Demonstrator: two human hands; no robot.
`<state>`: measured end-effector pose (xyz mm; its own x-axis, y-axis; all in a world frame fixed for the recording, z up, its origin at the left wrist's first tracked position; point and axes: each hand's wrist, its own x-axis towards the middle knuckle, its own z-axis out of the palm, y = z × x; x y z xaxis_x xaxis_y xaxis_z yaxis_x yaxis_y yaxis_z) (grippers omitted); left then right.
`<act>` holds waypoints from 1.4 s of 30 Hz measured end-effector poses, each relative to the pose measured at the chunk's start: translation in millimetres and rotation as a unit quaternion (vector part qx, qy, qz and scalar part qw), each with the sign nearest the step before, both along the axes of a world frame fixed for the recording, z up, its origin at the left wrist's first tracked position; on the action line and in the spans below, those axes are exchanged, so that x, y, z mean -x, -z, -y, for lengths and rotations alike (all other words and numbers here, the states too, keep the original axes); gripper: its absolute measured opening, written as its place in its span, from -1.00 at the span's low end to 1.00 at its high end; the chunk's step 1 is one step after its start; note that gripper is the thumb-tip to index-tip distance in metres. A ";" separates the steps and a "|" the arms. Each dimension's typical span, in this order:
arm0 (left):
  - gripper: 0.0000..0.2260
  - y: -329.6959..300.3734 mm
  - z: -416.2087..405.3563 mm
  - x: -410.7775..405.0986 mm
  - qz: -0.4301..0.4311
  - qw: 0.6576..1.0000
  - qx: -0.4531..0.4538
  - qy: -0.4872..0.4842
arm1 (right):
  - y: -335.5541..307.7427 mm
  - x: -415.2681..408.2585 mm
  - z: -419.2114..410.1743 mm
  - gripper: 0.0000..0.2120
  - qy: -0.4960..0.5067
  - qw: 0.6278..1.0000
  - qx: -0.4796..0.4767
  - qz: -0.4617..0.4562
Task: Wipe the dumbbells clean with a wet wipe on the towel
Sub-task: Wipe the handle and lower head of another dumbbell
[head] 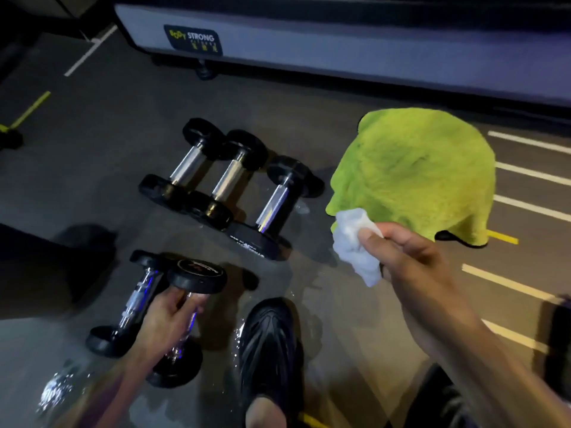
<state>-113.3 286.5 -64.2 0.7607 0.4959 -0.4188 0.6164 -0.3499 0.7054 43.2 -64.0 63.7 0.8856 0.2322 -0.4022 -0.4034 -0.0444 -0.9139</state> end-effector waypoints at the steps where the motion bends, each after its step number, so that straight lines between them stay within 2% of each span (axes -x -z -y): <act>1: -0.64 -13.5 7.9 -4.5 0.030 0.999 0.014 -0.006 | -6.7 1.3 1.5 -0.66 0.004 1.000 0.007 0.017; 5: -0.69 -81.5 45.2 -46.1 0.142 0.987 0.072 0.008 | -34.9 -1.8 14.2 -0.83 0.066 0.995 0.014 0.074; 7: -0.79 -114.6 65.1 -77.8 0.203 0.975 0.078 0.047 | -41.2 -7.7 22.2 -0.77 0.082 0.993 0.017 0.087; 9: -0.86 -147.3 86.2 -112.4 0.266 0.954 0.125 0.060 | -47.2 -13.1 26.1 -0.71 0.110 0.989 -0.006 0.094; 13: -0.91 -204.3 132.4 -181.8 0.366 0.908 0.183 0.093 | -62.6 -24.7 40.4 -0.62 0.165 0.980 -0.038 0.103; 15: -0.84 -234.3 157.4 -214.3 0.410 0.884 0.199 0.104 | -71.5 -30.1 51.8 -0.48 0.179 0.978 -0.048 0.097; 17: -0.88 -256.7 179.9 -240.7 0.446 0.859 0.209 0.141 | -79.2 -36.2 62.9 -0.39 0.196 0.972 -0.103 0.078; 18: -0.89 -264.0 189.1 -251.2 0.460 0.847 0.219 0.154 | -82.9 -40.2 67.3 -0.44 0.202 0.968 -0.138 0.060; 20: -0.88 -273.3 207.0 -268.4 0.473 0.833 0.233 0.168 | -89.2 -47.0 74.1 -0.53 0.204 0.958 -0.203 0.013; 23: -0.93 -270.8 232.4 -286.0 0.461 0.833 0.239 0.189 | -89.9 -50.6 83.0 -0.62 0.210 0.943 -0.257 -0.021; 25: -0.91 -257.6 244.9 -290.4 0.446 0.837 0.255 0.190 | -86.7 -50.7 88.9 -0.64 0.212 0.946 -0.244 -0.018; 29: -0.68 -229.3 255.0 -288.9 0.413 0.845 0.287 0.181 | -78.5 -50.8 103.7 -0.64 0.180 0.955 -0.235 -0.001; 33: -0.66 -227.4 255.9 -289.4 0.396 0.856 0.285 0.171 | -77.5 -54.6 108.4 -0.64 0.116 0.966 -0.228 0.036; 38: -0.55 -231.4 254.8 -300.2 0.386 0.853 0.315 0.156 | -66.3 -61.1 103.2 -0.69 0.135 0.970 -0.196 0.043; 42: -0.35 -234.5 250.4 -302.1 0.384 0.849 0.319 0.173 | -72.8 -66.1 96.6 -0.71 0.126 0.971 -0.196 0.048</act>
